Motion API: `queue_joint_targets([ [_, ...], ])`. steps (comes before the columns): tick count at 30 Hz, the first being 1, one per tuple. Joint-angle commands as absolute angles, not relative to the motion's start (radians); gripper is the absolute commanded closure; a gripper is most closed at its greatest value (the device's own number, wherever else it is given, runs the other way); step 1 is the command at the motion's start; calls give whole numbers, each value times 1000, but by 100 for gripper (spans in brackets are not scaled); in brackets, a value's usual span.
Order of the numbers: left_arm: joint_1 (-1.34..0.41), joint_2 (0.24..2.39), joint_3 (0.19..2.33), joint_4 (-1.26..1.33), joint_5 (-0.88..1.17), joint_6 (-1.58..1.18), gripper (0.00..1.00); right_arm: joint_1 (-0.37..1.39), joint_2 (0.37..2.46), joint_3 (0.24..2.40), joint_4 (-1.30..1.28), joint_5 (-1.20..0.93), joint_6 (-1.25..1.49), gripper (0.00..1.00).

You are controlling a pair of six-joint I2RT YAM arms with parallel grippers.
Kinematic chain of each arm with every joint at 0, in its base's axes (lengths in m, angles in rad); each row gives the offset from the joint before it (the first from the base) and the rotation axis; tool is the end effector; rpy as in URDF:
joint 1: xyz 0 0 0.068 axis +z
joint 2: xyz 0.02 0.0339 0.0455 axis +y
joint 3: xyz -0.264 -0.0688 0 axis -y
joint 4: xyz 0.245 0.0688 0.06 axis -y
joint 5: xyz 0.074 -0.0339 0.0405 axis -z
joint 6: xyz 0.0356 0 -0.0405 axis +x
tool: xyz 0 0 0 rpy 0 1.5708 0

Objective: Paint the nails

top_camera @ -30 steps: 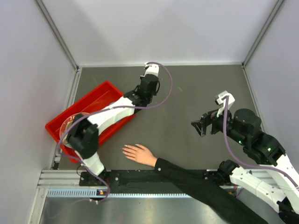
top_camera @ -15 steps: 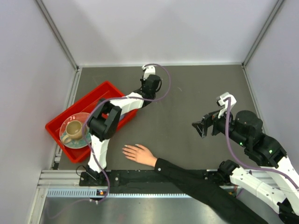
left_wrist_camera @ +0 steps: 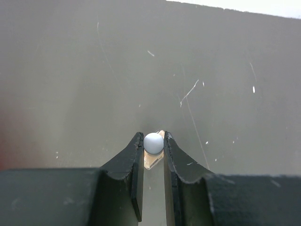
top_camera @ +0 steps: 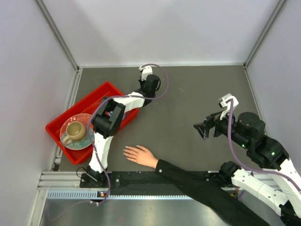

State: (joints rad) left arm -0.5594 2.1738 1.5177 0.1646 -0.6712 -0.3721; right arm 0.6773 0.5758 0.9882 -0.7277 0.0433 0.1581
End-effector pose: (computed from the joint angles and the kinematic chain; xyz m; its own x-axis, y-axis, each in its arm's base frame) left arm 0.4273 -0.2414 0.1809 -0.3548 -0.1138 -0.9280 -0.1912 0.9804 -0.0471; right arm 0.0813 0.0634 0.3764 -0.3322 -0.0653 -0.9410 -0.5486 0.8249 0.1364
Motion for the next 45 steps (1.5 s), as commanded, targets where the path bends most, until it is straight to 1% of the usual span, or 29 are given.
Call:
queue_joint_targets([
  [1, -554, 2197, 1566, 193, -689, -390, 100, 670, 561, 986, -706, 34, 167, 3],
  [5, -554, 2201, 1557, 189, -693, -391, 99, 670, 563, 982, -706, 28, 173, 3],
  [6, -552, 2201, 1555, 189, -689, -388, 93, 669, 564, 980, -706, 23, 175, 3],
  [7, -554, 2201, 1555, 189, -677, -382, 90, 669, 563, 979, -707, 21, 178, 3],
  [11, -552, 2197, 1566, 169, -676, -377, 83, 670, 558, 980, -706, 11, 186, 3],
  [12, -554, 2194, 1566, 166, -676, -377, 78, 669, 558, 982, -706, 9, 186, 3],
  [14, -552, 2183, 1566, 155, -664, -373, 75, 670, 558, 988, -709, 5, 184, 3],
  [15, -552, 2175, 1566, 149, -654, -367, 69, 670, 558, 988, -710, 5, 184, 3],
  [16, -552, 2165, 1565, 141, -644, -359, 59, 670, 560, 991, -712, 5, 186, 3],
  [18, -552, 2128, 1565, 124, -615, -353, 49, 669, 558, 992, -709, 3, 189, 3],
  [19, -554, 2109, 1562, 121, -606, -347, 42, 670, 557, 991, -706, 5, 193, 3],
  [21, -552, 2057, 1563, 103, -588, -342, 37, 670, 557, 989, -700, 5, 196, 3],
  [22, -552, 2040, 1571, 77, -584, -351, 22, 669, 557, 989, -696, 5, 201, 3],
  [24, -554, 1976, 1588, 20, -558, -357, 9, 669, 557, 989, -696, -18, 210, 3],
  [26, -552, 1887, 1588, -36, -529, -376, 7, 669, 557, 996, -696, -14, 221, 3],
  [28, -552, 1774, 1589, -69, -424, -380, 8, 670, 554, 1008, -701, -3, 238, 3],
  [29, -554, 1737, 1600, -92, -372, -380, 8, 669, 554, 1015, -709, 58, 248, 2],
  [30, -552, 1700, 1615, -142, -238, -380, 9, 670, 555, 1041, -735, 86, 256, 2],
  [32, -552, 1600, 1675, -205, -100, -385, 9, 670, 558, 1089, -770, 161, 284, 2],
  [33, -552, 1567, 1696, -262, -19, -393, 9, 669, 569, 1154, -825, 187, 311, 2],
  [34, -552, 1501, 1722, -276, 105, -406, 9, 670, 580, 1195, -857, 218, 324, 1],
  [37, -552, 1364, 1703, -294, 279, -413, 7, 670, 604, 1301, -963, 305, 328, 1],
  [39, -554, 1304, 1692, -334, 288, -407, 7, 670, 606, 1333, -991, 373, 315, 1],
  [41, -554, 1224, 1669, -391, 255, -391, 6, 670, 601, 1341, -1009, 414, 311, 1],
  [43, -552, 1149, 1617, -394, 210, -384, 5, 670, 592, 1341, -1003, 422, 313, 1],
  [45, -552, 1111, 1583, -384, 151, -382, 3, 670, 569, 1304, -954, 384, 305, 1],
])
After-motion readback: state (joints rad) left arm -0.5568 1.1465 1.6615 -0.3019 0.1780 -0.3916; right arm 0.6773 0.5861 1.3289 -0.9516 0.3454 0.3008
